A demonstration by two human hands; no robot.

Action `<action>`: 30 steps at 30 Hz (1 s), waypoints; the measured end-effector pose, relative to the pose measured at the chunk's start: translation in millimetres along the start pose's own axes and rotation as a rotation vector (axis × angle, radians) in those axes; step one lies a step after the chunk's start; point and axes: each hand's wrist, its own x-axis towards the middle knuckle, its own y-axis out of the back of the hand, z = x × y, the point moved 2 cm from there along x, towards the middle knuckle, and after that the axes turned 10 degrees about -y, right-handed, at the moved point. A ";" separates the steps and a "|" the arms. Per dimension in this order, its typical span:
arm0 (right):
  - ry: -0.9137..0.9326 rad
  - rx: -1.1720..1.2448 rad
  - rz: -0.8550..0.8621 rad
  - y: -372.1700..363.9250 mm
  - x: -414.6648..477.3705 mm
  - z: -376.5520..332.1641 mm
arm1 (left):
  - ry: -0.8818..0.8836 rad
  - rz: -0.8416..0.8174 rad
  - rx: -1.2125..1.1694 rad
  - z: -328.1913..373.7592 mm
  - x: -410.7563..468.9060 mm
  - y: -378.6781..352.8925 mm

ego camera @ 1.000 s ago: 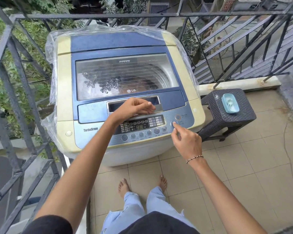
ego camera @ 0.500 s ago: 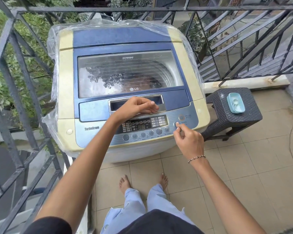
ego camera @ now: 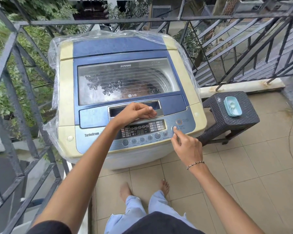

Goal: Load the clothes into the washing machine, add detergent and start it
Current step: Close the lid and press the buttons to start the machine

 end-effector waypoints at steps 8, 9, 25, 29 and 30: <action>0.000 -0.027 -0.011 2.9 -3.0 -4.2 | 0.002 0.019 0.000 0.2 -1.3 0.3; -0.004 -0.032 -0.010 3.4 -2.9 -4.5 | 0.000 0.023 0.004 0.7 -1.4 0.1; -0.006 0.033 -0.017 12.2 -4.3 -10.2 | 0.030 0.082 0.049 4.0 -4.1 -4.6; 0.003 0.071 -0.037 10.1 -2.6 -12.0 | 0.036 0.101 0.050 7.8 -5.9 -6.2; 0.007 0.078 -0.034 10.4 -2.1 -12.7 | 0.032 0.109 0.052 8.1 -6.0 -5.7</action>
